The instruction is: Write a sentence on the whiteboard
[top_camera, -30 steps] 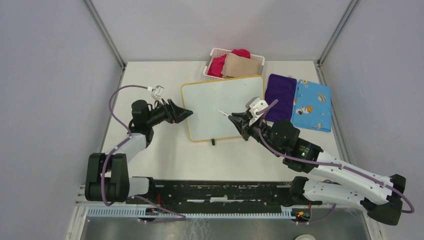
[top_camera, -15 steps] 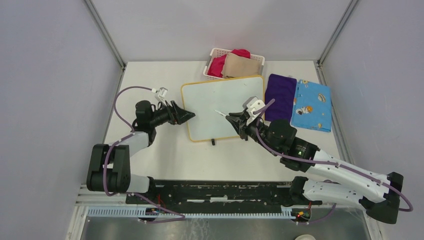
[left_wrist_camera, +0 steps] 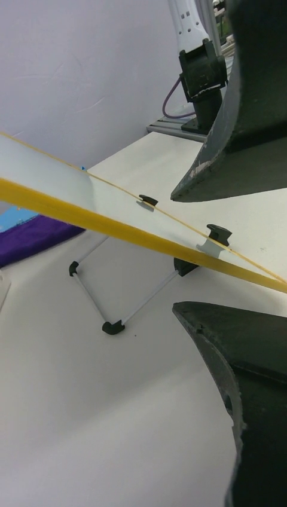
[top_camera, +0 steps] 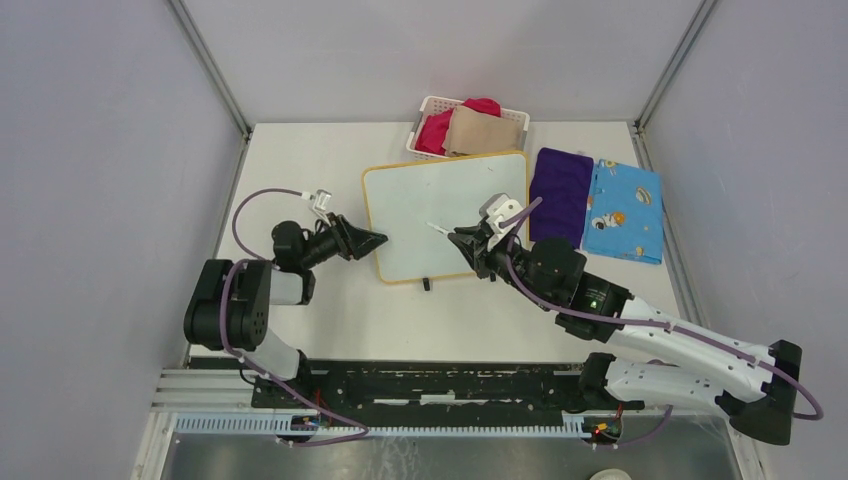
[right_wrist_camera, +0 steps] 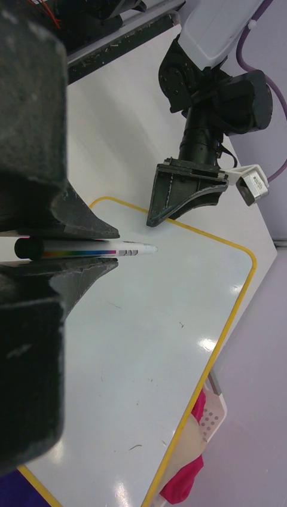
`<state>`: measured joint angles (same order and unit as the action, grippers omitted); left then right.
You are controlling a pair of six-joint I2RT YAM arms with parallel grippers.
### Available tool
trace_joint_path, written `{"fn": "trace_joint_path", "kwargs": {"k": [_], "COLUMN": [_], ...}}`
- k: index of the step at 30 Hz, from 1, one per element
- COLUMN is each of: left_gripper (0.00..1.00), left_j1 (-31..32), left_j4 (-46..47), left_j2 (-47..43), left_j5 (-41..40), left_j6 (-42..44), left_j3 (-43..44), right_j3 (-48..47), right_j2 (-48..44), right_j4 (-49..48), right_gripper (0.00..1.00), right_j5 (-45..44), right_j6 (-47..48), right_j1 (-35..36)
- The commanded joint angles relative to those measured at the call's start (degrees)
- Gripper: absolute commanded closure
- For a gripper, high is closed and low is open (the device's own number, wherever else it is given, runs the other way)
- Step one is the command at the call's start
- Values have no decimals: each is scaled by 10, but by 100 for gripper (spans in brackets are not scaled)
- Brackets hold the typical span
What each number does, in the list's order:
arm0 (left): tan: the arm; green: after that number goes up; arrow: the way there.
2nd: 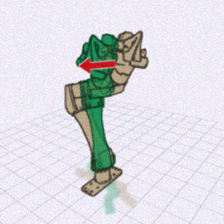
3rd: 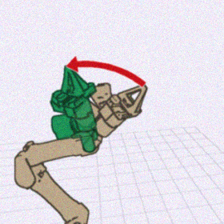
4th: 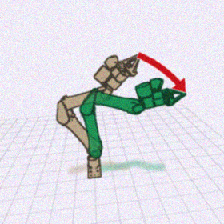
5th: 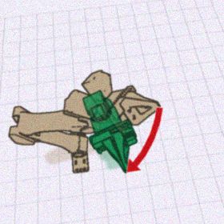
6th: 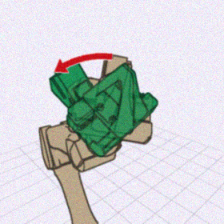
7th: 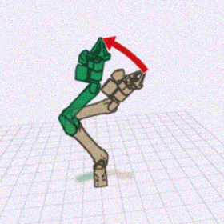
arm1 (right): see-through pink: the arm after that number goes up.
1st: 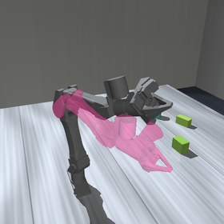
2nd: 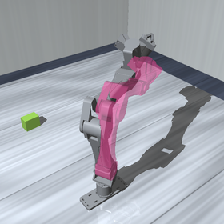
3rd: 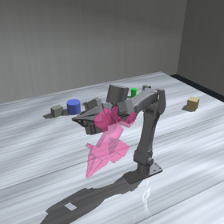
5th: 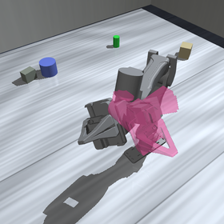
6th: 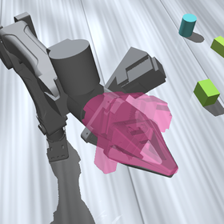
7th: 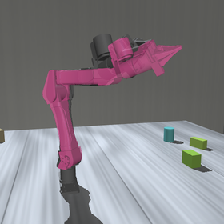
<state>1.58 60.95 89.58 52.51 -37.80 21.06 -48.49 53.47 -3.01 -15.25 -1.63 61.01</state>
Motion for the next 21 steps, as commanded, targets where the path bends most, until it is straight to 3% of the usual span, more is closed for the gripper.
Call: {"fn": "trace_joint_path", "kwargs": {"k": [1, 9, 21], "left_gripper": [33, 39, 47], "left_j1": [-4, -3, 7], "left_j4": [167, 302, 305], "left_j2": [22, 100, 138], "left_j5": [28, 57, 73], "left_j6": [-56, -136, -135], "left_j3": [0, 14, 27], "right_j3": [-11, -12, -13], "right_j2": [3, 10, 25], "right_j4": [-30, -31, -36], "right_gripper": [100, 100, 100], "right_j5": [1, 5, 2], "right_j6": [-3, -4, -3], "right_j1": [2, 2, 2]}}
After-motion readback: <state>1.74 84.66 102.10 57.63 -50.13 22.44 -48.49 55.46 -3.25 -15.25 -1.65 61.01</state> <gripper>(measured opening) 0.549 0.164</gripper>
